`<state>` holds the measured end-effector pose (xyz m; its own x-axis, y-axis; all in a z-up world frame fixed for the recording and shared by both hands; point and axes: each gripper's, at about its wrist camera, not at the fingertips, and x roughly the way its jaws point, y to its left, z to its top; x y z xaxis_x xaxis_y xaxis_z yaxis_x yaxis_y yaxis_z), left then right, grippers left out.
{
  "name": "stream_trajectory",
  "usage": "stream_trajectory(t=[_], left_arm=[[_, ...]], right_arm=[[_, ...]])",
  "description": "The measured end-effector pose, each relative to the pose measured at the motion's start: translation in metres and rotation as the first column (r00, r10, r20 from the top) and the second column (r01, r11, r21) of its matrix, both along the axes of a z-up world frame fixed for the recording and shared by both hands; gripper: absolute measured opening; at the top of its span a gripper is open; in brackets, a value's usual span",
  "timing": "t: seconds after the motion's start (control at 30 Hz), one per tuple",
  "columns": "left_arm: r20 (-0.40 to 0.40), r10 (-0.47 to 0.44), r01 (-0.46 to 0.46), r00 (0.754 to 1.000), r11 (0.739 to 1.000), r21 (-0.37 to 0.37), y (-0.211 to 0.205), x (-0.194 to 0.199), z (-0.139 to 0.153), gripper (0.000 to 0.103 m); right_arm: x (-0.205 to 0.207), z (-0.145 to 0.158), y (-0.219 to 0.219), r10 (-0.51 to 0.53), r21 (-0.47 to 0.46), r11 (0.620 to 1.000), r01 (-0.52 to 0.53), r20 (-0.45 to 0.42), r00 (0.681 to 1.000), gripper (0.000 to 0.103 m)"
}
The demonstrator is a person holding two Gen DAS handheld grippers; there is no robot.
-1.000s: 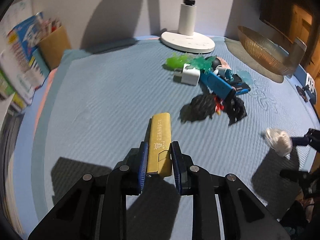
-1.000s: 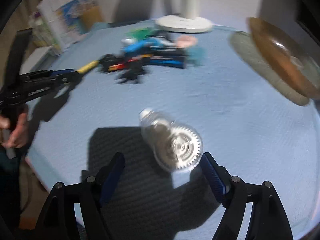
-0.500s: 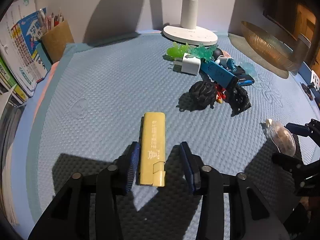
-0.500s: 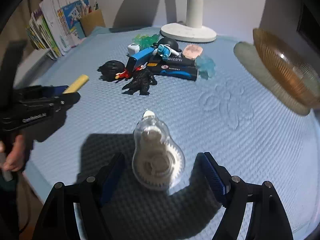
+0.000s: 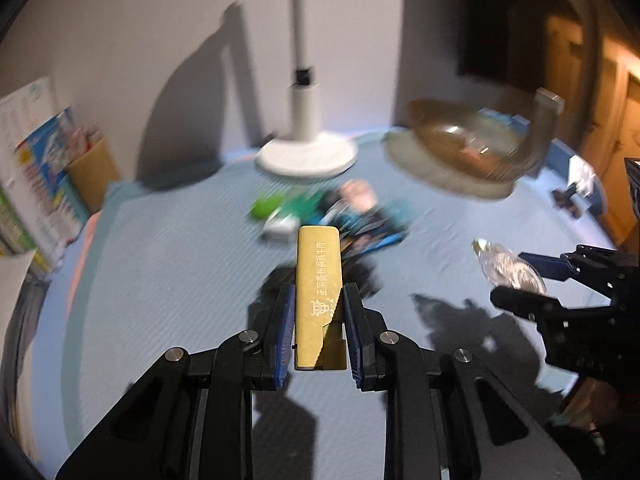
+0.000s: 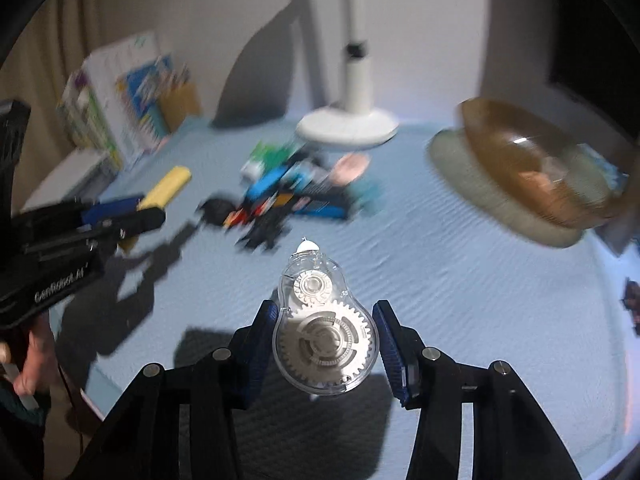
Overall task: Organize rigid objects
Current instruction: 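Carry yellow stick and tape roller into the amber bowl and release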
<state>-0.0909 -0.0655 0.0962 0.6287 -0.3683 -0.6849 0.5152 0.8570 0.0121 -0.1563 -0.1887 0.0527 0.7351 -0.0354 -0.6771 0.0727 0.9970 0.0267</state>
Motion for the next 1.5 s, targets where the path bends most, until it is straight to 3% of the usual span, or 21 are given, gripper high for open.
stream_trajectory(t=[0.17, 0.3, 0.47, 0.67, 0.83, 0.9, 0.97, 1.07, 1.17, 1.27, 1.43, 1.5], left_arm=[[0.050, -0.108, 0.110, 0.993, 0.993, -0.049, -0.070, 0.014, 0.033, 0.021], [0.014, -0.204, 0.204, 0.979, 0.974, -0.094, -0.150, 0.045, 0.044, 0.021], [-0.105, -0.233, 0.224, 0.967, 0.971, -0.088, -0.229, 0.094, 0.020, 0.021], [-0.185, -0.215, 0.206, 0.959, 0.976, -0.066, -0.272, 0.122, -0.007, 0.021], [-0.207, -0.239, 0.232, 0.949, 0.971, -0.058, -0.291, 0.133, -0.013, 0.025], [-0.178, -0.231, 0.223, 0.957, 0.973, -0.065, -0.287, 0.132, -0.006, 0.051], [-0.143, -0.222, 0.213, 0.964, 0.974, -0.081, -0.276, 0.129, 0.004, 0.063], [-0.103, -0.202, 0.190, 0.974, 0.975, -0.118, -0.246, 0.123, 0.025, 0.064], [-0.047, -0.175, 0.167, 0.983, 0.977, -0.136, -0.210, 0.112, 0.046, 0.064], [0.000, -0.127, 0.126, 0.992, 0.983, -0.136, -0.162, 0.096, 0.067, 0.064], [-0.018, 0.001, -0.004, 1.000, 0.984, -0.177, -0.071, 0.079, 0.078, 0.065], [-0.021, 0.077, -0.079, 0.997, 0.981, -0.178, -0.033, 0.071, 0.069, 0.074]], right_arm=[[-0.002, 0.035, -0.084, -0.227, 0.013, 0.974, 0.226, 0.046, 0.973, 0.048], [0.017, 0.050, -0.152, -0.380, 0.058, 0.923, 0.381, -0.027, 0.925, 0.048], [0.052, 0.050, -0.203, -0.430, 0.016, 0.900, 0.435, -0.131, 0.893, 0.048], [0.080, 0.038, -0.231, -0.456, -0.065, 0.889, 0.454, -0.229, 0.860, 0.048], [0.090, 0.031, -0.246, -0.477, -0.044, 0.875, 0.482, -0.251, 0.842, 0.048], [0.088, 0.034, -0.248, -0.482, -0.025, 0.871, 0.491, -0.240, 0.843, 0.049], [0.081, 0.041, -0.247, -0.495, -0.014, 0.863, 0.504, -0.213, 0.842, 0.053], [0.065, 0.055, -0.240, -0.519, -0.011, 0.852, 0.524, -0.161, 0.840, 0.054], [0.052, 0.065, -0.229, -0.499, 0.038, 0.861, 0.507, -0.129, 0.857, 0.054], [0.044, 0.077, -0.206, -0.450, 0.067, 0.887, 0.456, -0.096, 0.888, 0.054], [0.034, 0.093, -0.139, -0.290, 0.126, 0.949, 0.289, -0.006, 0.957, 0.057], [0.033, 0.087, -0.112, -0.228, 0.127, 0.966, 0.223, 0.028, 0.973, 0.062]])
